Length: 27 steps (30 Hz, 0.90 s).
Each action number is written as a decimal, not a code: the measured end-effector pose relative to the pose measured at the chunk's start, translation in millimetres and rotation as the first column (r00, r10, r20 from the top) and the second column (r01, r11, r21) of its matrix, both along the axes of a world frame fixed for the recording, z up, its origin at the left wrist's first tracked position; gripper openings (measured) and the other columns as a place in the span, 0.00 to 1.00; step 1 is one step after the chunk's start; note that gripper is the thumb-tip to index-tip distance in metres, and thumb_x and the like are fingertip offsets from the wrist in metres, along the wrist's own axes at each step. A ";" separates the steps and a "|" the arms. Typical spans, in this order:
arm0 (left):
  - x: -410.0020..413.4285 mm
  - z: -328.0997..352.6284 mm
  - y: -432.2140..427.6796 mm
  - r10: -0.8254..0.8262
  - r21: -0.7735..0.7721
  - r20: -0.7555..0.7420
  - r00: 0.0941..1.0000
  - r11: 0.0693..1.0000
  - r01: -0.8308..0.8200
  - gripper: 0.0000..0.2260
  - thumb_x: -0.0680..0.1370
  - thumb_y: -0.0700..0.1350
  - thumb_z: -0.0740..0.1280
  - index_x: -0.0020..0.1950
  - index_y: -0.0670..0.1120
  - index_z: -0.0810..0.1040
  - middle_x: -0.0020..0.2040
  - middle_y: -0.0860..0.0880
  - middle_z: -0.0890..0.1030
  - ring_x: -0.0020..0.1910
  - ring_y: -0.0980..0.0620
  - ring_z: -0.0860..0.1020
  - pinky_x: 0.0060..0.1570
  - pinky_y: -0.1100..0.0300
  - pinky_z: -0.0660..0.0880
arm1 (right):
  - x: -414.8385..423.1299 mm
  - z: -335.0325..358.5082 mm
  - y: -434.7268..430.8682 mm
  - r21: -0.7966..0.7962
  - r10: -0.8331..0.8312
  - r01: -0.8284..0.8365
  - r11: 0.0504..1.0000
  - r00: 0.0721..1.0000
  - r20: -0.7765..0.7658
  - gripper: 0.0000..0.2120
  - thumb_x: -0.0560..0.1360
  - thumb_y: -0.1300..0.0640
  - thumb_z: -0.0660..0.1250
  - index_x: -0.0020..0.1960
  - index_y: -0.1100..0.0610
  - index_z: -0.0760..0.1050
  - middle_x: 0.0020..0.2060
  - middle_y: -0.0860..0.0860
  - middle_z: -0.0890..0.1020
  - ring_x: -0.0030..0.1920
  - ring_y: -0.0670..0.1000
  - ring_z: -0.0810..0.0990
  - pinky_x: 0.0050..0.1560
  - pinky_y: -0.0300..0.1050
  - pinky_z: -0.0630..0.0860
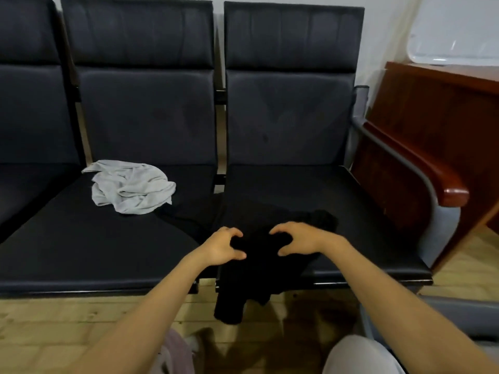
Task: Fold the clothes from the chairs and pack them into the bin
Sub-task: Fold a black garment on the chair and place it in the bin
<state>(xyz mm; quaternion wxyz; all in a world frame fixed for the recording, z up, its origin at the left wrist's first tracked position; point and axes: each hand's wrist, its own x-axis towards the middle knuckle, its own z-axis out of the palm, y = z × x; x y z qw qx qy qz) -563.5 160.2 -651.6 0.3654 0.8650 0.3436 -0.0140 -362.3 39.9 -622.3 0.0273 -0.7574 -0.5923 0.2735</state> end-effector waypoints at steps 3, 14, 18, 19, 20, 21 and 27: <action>-1.1 -10.5 -4.7 -0.105 0.117 -0.067 0.992 0.987 0.113 0.25 0.74 0.50 0.73 0.68 0.50 0.70 0.68 0.51 0.64 0.68 0.49 0.60 0.68 0.57 0.61 | -11.0 -25.5 -1.1 0.036 -0.013 0.014 0.999 1.000 -0.017 0.28 0.75 0.47 0.69 0.71 0.50 0.65 0.68 0.50 0.65 0.66 0.54 0.68 0.65 0.50 0.69; 17.2 -11.7 3.2 -0.023 0.281 0.132 0.991 0.959 -0.015 0.20 0.72 0.47 0.74 0.57 0.47 0.68 0.57 0.49 0.65 0.57 0.48 0.71 0.57 0.53 0.72 | 40.9 -8.5 -7.1 0.464 -0.432 0.556 0.690 0.830 -0.352 0.09 0.79 0.61 0.62 0.56 0.57 0.79 0.48 0.49 0.79 0.51 0.48 0.77 0.48 0.38 0.69; 22.5 -17.0 -8.7 -0.190 0.455 -0.005 0.982 0.874 0.171 0.18 0.77 0.50 0.68 0.66 0.50 0.72 0.62 0.50 0.69 0.64 0.48 0.67 0.62 0.55 0.66 | 54.8 -15.6 -2.7 0.521 -0.632 0.562 0.642 0.773 -0.054 0.11 0.80 0.58 0.61 0.60 0.58 0.75 0.55 0.56 0.77 0.59 0.59 0.74 0.53 0.50 0.72; 24.9 -15.8 -9.4 -0.163 0.480 0.011 0.987 0.866 0.138 0.22 0.77 0.51 0.67 0.70 0.50 0.69 0.65 0.49 0.68 0.65 0.48 0.67 0.64 0.54 0.65 | 52.0 -19.1 -1.8 0.550 -0.630 0.489 0.677 0.772 0.089 0.14 0.79 0.58 0.61 0.63 0.57 0.73 0.59 0.57 0.75 0.62 0.60 0.71 0.56 0.53 0.70; 26.8 -14.1 -8.2 -0.107 0.509 0.047 0.993 0.858 0.068 0.25 0.77 0.52 0.67 0.72 0.50 0.66 0.67 0.49 0.68 0.66 0.47 0.66 0.65 0.53 0.64 | 47.0 -22.0 0.4 0.564 -0.583 0.408 0.718 0.796 0.165 0.16 0.77 0.59 0.62 0.65 0.56 0.71 0.61 0.57 0.73 0.64 0.60 0.68 0.59 0.54 0.68; 28.0 -12.6 -4.8 -0.042 0.536 0.073 0.996 0.844 -0.004 0.26 0.78 0.52 0.66 0.74 0.50 0.64 0.68 0.48 0.67 0.67 0.46 0.66 0.65 0.52 0.63 | 40.4 -23.9 3.4 0.563 -0.502 0.327 0.759 0.845 0.185 0.18 0.76 0.59 0.63 0.66 0.55 0.70 0.62 0.55 0.72 0.66 0.59 0.66 0.61 0.53 0.67; 23.7 -22.3 20.7 0.085 0.482 -0.027 0.996 0.874 -0.061 0.16 0.79 0.47 0.65 0.67 0.48 0.71 0.65 0.47 0.72 0.65 0.46 0.69 0.63 0.50 0.66 | 25.9 -38.2 16.4 0.370 -0.335 0.192 0.909 0.866 0.372 0.21 0.78 0.52 0.64 0.69 0.55 0.68 0.64 0.54 0.72 0.66 0.57 0.66 0.63 0.50 0.66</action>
